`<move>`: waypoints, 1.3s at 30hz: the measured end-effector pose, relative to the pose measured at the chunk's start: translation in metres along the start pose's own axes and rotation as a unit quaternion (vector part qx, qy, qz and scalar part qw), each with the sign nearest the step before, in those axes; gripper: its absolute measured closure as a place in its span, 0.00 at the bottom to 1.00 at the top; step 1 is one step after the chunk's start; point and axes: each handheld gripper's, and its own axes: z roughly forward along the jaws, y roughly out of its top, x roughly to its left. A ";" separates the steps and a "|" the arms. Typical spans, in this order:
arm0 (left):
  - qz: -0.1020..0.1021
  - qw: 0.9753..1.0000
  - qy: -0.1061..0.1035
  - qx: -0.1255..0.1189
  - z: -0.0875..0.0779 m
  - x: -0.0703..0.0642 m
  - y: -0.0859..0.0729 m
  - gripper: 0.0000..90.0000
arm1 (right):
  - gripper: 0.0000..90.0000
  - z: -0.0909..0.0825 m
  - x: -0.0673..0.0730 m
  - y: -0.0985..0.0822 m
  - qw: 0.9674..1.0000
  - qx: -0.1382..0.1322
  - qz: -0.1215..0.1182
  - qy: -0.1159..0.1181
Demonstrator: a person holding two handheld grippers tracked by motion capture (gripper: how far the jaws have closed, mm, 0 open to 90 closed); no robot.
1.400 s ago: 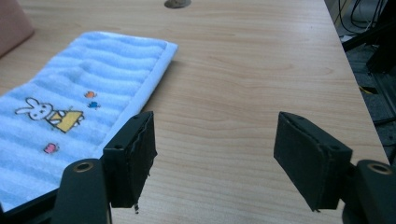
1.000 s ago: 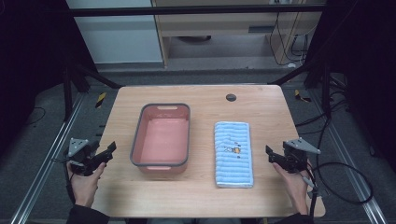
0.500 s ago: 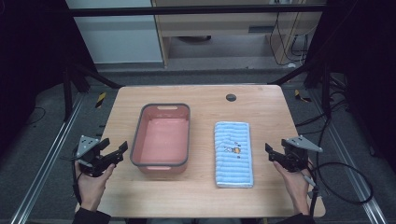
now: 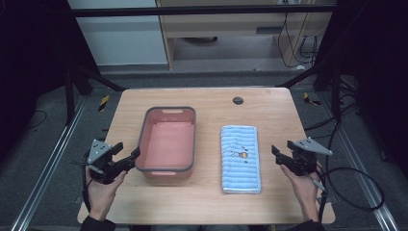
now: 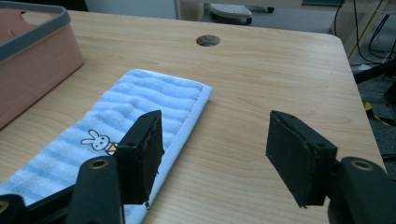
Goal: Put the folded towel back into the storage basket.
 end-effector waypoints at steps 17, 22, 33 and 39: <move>0.036 0.999 -0.033 0.003 0.013 -0.042 0.008 0.37 | 0.49 0.002 0.002 0.014 1.000 -0.003 -0.005 0.010; 0.040 0.998 -0.045 -0.003 0.017 -0.055 0.015 0.37 | 0.49 0.004 0.004 0.019 1.000 -0.007 -0.010 0.014; 0.056 0.996 -0.068 -0.002 0.031 -0.085 0.019 0.37 | 0.47 0.008 0.006 0.030 1.000 -0.017 -0.012 0.018; 0.060 0.995 -0.078 0.007 0.041 -0.097 0.018 0.38 | 0.44 0.014 0.007 0.034 1.000 -0.021 -0.008 0.020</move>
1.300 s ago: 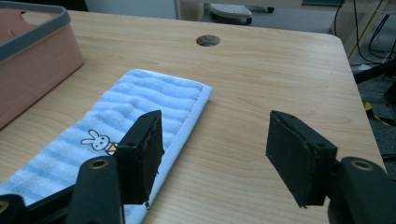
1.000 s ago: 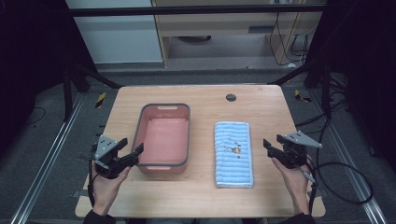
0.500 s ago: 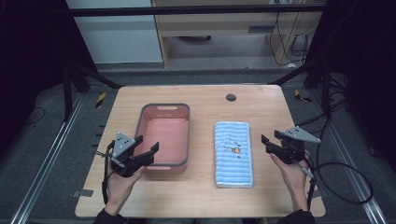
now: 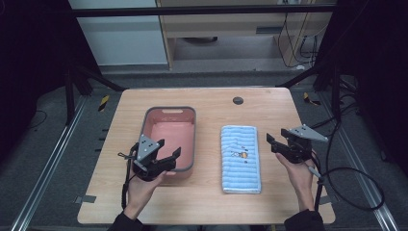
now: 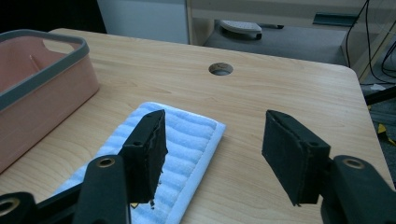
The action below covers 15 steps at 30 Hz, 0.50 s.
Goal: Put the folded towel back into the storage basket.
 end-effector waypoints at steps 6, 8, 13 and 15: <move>0.007 1.000 -0.010 0.004 0.009 -0.009 0.002 0.38 | 0.43 0.003 -0.003 0.003 1.000 -0.004 0.005 -0.002; 0.009 1.000 -0.013 0.004 0.012 -0.013 0.003 0.38 | 0.43 0.004 -0.003 0.004 1.000 -0.006 0.006 -0.003; 0.015 1.000 -0.020 0.010 0.021 -0.021 0.004 0.40 | 0.42 0.007 -0.004 0.007 1.000 -0.006 0.004 -0.003; 0.015 1.000 -0.023 0.011 0.025 -0.026 0.004 0.40 | 0.41 0.008 -0.005 0.008 1.000 -0.008 0.005 0.000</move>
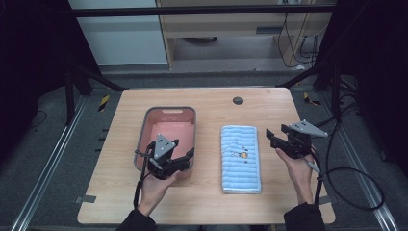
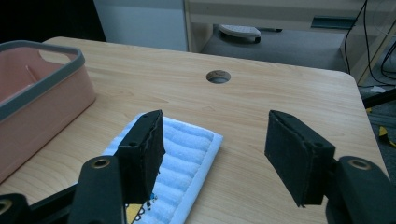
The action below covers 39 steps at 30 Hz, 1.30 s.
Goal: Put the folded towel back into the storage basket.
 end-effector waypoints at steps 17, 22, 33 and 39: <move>0.023 0.999 -0.029 0.023 0.035 -0.039 -0.003 0.44 | 0.38 0.018 0.000 0.005 1.000 -0.001 0.003 -0.001; 0.031 0.999 -0.032 0.029 0.041 -0.046 -0.005 0.45 | 0.40 0.020 -0.001 0.004 1.000 0.002 -0.003 -0.005; 0.042 0.997 -0.041 0.056 0.060 -0.060 -0.015 0.49 | 0.40 0.036 -0.001 0.001 1.000 0.022 0.000 -0.002; 0.042 0.995 -0.044 0.074 0.072 -0.064 -0.024 0.51 | 0.41 0.048 0.003 -0.002 0.999 0.043 -0.004 0.000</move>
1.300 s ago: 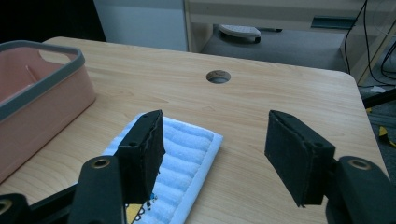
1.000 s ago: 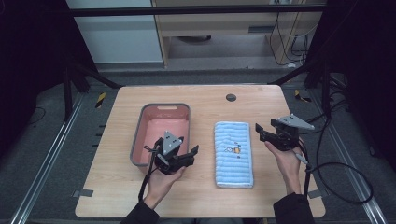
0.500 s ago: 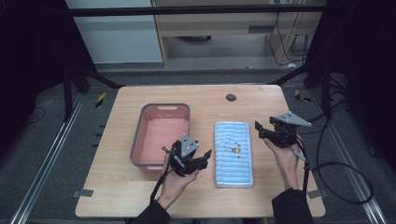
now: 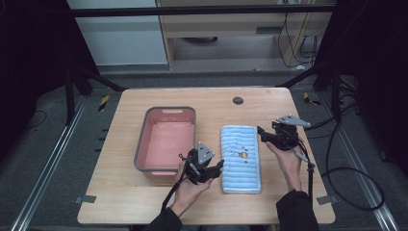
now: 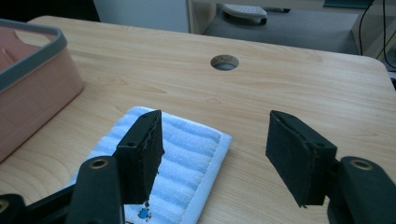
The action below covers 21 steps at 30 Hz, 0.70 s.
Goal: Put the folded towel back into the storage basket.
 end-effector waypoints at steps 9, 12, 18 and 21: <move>0.001 1.000 -0.006 0.020 0.014 -0.006 -0.009 0.55 | 0.45 0.015 -0.002 -0.004 1.000 0.008 0.008 -0.005; 0.000 1.000 -0.008 0.027 0.019 -0.008 -0.012 0.55 | 0.47 0.019 -0.002 -0.007 1.000 0.014 0.017 0.003; -0.009 0.999 -0.015 0.038 0.030 -0.009 -0.017 0.56 | 0.49 0.030 -0.001 -0.016 0.999 0.036 0.014 0.006; -0.012 0.999 -0.019 0.041 0.034 -0.010 -0.019 0.56 | 0.51 0.035 -0.001 -0.021 0.999 0.042 0.014 0.008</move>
